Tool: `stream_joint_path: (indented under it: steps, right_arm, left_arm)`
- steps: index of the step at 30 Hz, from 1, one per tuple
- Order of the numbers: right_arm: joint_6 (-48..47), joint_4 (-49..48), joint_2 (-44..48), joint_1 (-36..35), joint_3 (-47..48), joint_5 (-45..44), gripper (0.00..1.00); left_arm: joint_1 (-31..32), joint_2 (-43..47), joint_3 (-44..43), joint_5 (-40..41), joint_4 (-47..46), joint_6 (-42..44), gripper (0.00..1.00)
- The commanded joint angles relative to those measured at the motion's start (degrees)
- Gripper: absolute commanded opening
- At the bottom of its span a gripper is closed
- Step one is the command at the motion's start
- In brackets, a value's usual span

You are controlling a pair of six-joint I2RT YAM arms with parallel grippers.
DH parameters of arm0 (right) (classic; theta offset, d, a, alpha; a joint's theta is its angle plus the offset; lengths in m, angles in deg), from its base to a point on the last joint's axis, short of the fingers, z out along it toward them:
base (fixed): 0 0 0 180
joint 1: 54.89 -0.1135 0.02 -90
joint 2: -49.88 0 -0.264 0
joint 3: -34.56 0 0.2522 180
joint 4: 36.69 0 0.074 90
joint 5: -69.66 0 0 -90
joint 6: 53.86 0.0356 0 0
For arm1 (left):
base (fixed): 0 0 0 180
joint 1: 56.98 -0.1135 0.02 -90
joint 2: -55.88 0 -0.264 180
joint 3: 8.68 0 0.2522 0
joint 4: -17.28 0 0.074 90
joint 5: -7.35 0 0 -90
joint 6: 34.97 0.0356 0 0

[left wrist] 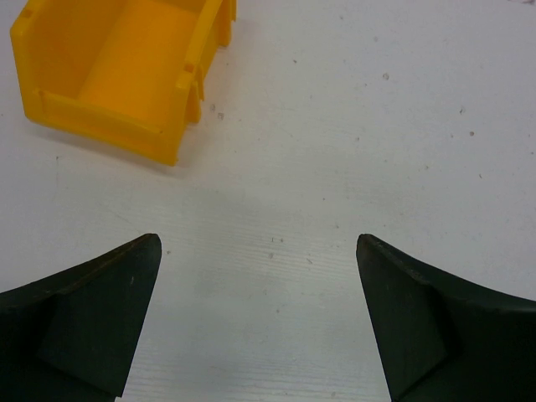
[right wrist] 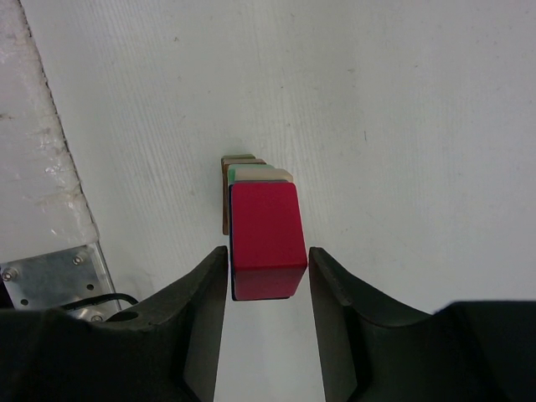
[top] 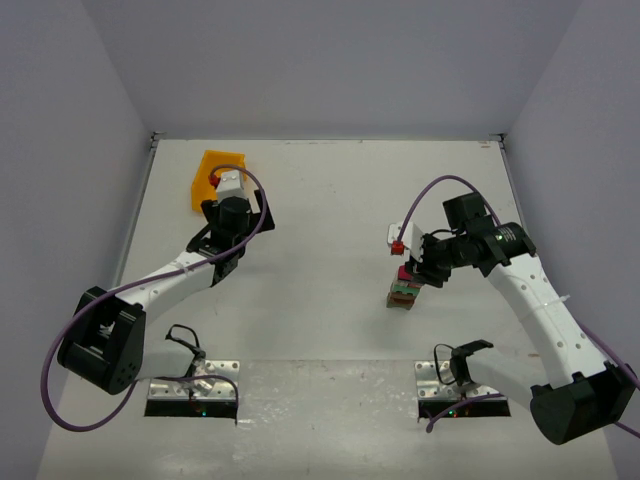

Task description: Build the wood block tower

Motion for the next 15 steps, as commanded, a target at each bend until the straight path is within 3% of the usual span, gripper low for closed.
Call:
stream_joint_path:
  steps: [1, 5, 9, 11, 15]
  right_arm:
    - [-0.82, -0.9, 0.24, 0.27, 0.05, 1.09, 0.47]
    - [-0.12, -0.99, 0.16, 0.19, 0.66, 1.0, 0.54]
    - [0.47, -0.67, 0.36, 0.19, 1.69, 0.98, 0.81]
    - [0.3, -0.29, 0.68, 0.26, 1.97, 1.97, 0.99]
    - [1.02, -0.87, 1.21, 0.22, 2.39, 2.78, 0.99]
  left_arm:
    - [0.88, -0.03, -2.52, 1.1, -1.75, 0.72, 1.0]
    - [0.96, -0.03, -2.52, 1.28, -1.75, 0.81, 1.0]
    - [1.05, 0.06, -2.61, 1.69, -1.57, 0.81, 1.0]
    - [1.13, -0.03, -2.5, 2.04, -1.63, 0.66, 1.0]
    - [1.14, -0.21, -2.43, 2.08, -2.18, 0.54, 1.0]
